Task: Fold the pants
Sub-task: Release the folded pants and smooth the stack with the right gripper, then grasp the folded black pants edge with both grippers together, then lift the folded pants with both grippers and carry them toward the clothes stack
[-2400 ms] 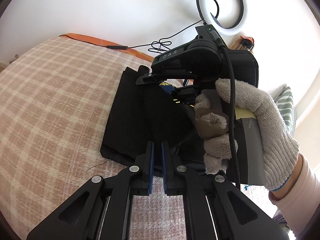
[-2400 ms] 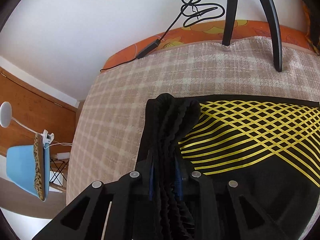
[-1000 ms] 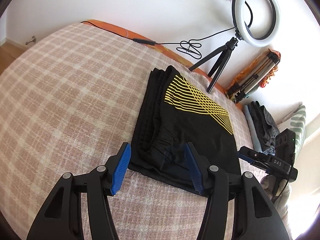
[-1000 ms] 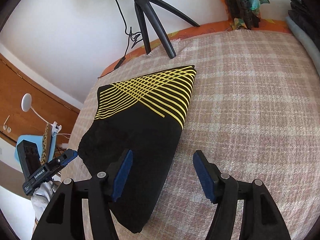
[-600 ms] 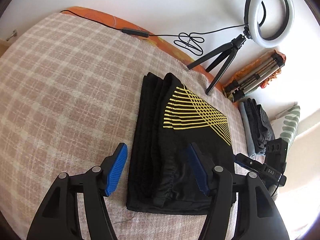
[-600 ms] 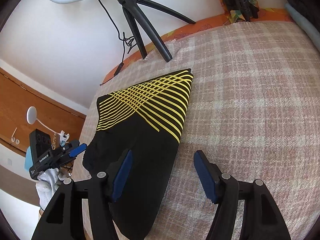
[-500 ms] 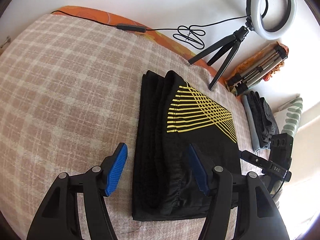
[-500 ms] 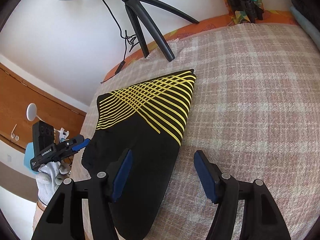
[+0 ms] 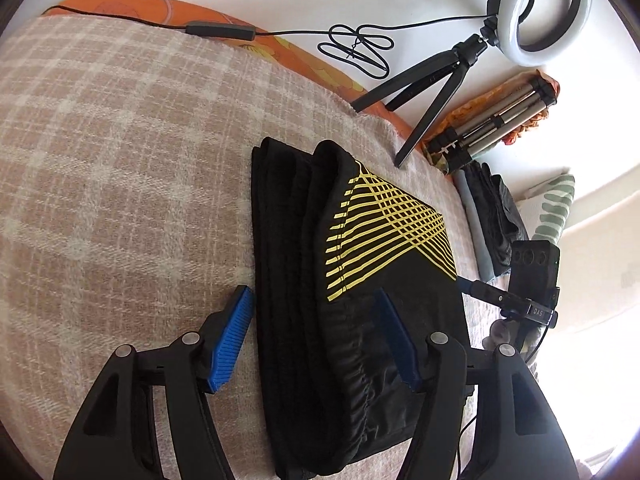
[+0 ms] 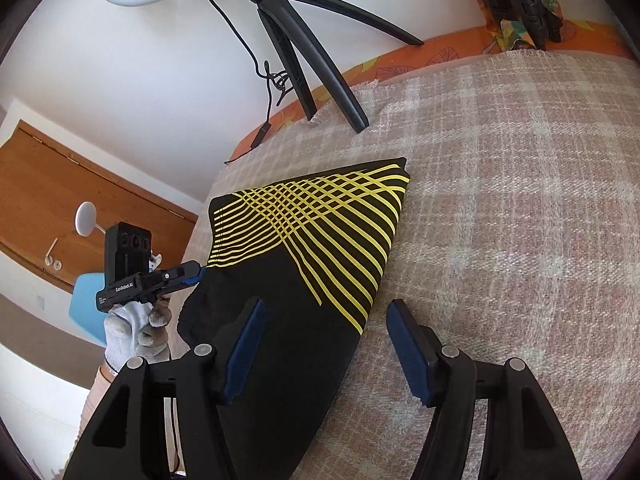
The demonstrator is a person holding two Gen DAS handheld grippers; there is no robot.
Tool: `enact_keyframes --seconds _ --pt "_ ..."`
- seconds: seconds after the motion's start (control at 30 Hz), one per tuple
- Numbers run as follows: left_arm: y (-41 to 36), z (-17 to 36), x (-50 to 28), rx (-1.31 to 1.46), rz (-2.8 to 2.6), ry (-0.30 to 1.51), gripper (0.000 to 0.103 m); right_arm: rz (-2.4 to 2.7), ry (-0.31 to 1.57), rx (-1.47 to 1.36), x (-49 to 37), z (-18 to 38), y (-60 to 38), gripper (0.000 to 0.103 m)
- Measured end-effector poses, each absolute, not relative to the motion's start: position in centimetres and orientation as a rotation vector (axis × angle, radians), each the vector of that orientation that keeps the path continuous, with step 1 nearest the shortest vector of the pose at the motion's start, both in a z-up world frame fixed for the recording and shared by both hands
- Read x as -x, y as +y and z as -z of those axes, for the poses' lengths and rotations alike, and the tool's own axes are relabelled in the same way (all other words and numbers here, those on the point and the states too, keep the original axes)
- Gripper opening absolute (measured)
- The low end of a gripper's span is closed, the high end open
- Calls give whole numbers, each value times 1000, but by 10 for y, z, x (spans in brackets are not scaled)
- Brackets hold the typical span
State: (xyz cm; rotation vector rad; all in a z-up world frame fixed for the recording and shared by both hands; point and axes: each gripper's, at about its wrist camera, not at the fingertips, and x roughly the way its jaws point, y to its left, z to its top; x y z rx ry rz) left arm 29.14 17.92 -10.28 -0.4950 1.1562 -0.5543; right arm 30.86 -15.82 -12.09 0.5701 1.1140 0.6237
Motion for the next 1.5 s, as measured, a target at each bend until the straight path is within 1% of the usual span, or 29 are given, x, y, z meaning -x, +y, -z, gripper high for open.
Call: enact_keyframes --seconds 0.1,0.37,0.47,0.53,0.57,0.6,0.63,0.67,0.73,0.9,1.0,1.07,1.1,1.17,1.2,1.23,1.33,1.5 --pt "176 104 -294 499 597 1160 65 -667 1107 -614 -309 125 -163 67" --pt "162 103 -295 475 628 1132 65 -696 1081 -592 -306 123 -148 66" --pt "153 100 -295 430 608 1119 64 -691 1075 -586 -309 122 -140 61" --pt "148 99 -296 406 582 1112 58 -684 1075 -582 -309 123 -136 58" --pt "146 99 -296 398 576 1108 53 -680 1072 -579 -309 122 -135 57" --pt "143 100 -298 388 570 1114 47 -676 1072 -574 -309 123 -134 55" --pt "141 102 -298 378 555 1115 34 -670 1070 -568 -309 122 -133 53" --pt "140 102 -299 369 543 1109 31 -666 1070 -568 -309 123 -132 52" --pt "137 102 -300 348 528 1105 26 -650 1072 -566 -309 124 -132 44" --pt "130 101 -300 313 499 1097 21 -634 1066 -593 -311 125 -131 44" --pt "131 100 -298 316 487 1086 19 -633 1074 -681 -315 129 -139 48" --pt "134 101 -297 346 486 1079 18 -619 1072 -701 -317 131 -141 48" --pt "136 101 -296 356 484 1074 18 -609 1068 -695 -318 131 -141 45" --pt "137 102 -294 368 478 1064 17 -582 1073 -672 -318 133 -139 31" --pt "137 101 -293 372 475 1059 17 -570 1074 -664 -318 135 -139 21" --pt "136 101 -292 374 475 1054 17 -562 1071 -659 -318 135 -139 15" --pt "135 98 -289 379 473 1036 16 -547 1050 -600 -315 128 -134 8" --pt "134 93 -285 372 467 1005 16 -517 999 -454 -310 108 -117 6"
